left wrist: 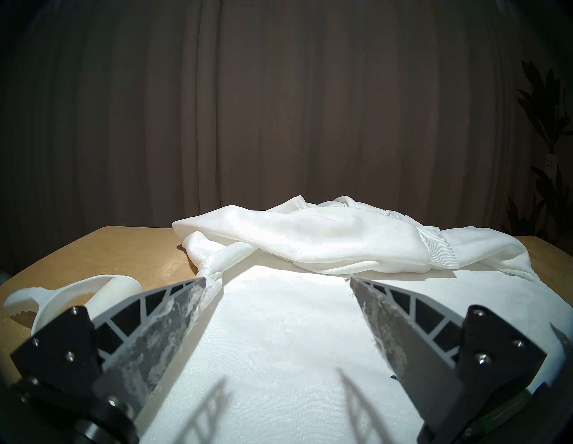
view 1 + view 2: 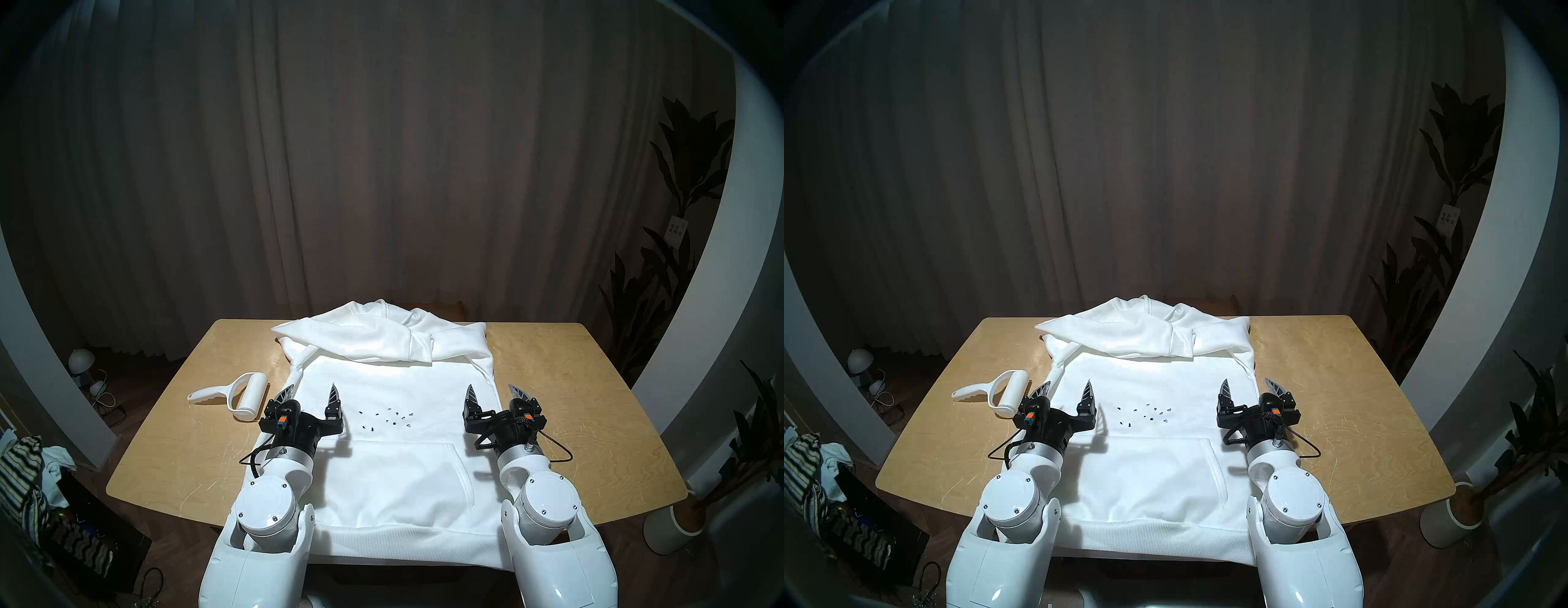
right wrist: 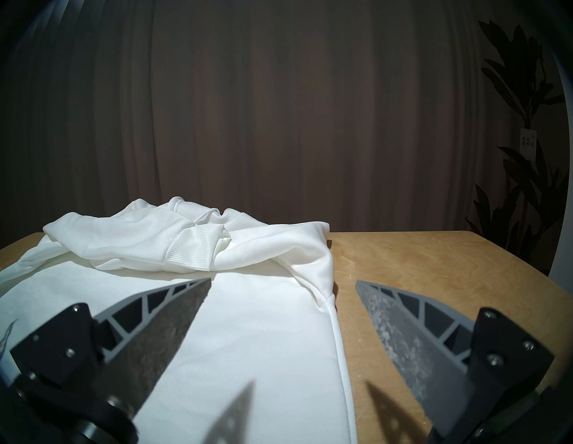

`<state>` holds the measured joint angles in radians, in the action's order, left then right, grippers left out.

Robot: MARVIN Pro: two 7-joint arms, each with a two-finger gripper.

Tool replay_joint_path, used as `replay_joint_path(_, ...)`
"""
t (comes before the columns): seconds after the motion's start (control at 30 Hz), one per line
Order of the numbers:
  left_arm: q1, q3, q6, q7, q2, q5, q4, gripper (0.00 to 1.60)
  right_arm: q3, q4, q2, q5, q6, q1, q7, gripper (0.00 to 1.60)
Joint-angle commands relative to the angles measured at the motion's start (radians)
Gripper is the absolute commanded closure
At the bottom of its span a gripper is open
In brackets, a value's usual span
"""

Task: Use the fur roller to clean a top

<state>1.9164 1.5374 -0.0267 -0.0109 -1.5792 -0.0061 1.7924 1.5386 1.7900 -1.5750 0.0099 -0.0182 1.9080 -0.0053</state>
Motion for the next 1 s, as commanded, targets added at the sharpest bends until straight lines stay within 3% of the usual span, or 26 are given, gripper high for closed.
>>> replay_joint_path(0.0, -0.001, 0.025, -0.019, 0.025, 0.032, -0.009, 0.036, 0.0, 0.004, 0.06, -0.017, 0.083, -0.044, 0.002, 0.02, 0.0)
replay_joint_path(0.23, 0.012, 0.125, 0.015, 0.051, 0.039, -0.111, 0.116, 0.0, -0.03, 0.108, -0.007, 0.298, 0.03, -0.015, -0.063, 0.0)
replay_joint_path(0.37, 0.017, 0.206, 0.046, 0.058, 0.027, -0.209, 0.161, 0.0, -0.048, 0.136, -0.003, 0.355, 0.03, -0.017, -0.101, 0.0)
replay_joint_path(0.57, 0.028, 0.31, 0.121, 0.082, 0.015, -0.367, 0.196, 0.0, -0.062, 0.169, 0.001, 0.378, 0.023, 0.002, -0.191, 0.0)
replay_joint_path(0.67, 0.039, 0.351, 0.176, 0.113, 0.022, -0.448, 0.216, 0.0, -0.061, 0.191, 0.001, 0.368, 0.006, 0.021, -0.247, 0.0)
replay_joint_path(0.8, 0.055, 0.383, 0.245, 0.148, 0.037, -0.521, 0.234, 0.0, -0.063, 0.206, 0.017, 0.233, -0.046, 0.043, -0.287, 0.0)
replay_joint_path(0.97, 0.065, 0.425, 0.352, 0.203, 0.057, -0.636, 0.245, 0.0, -0.041, 0.208, 0.069, 0.173, -0.056, 0.064, -0.299, 0.0)
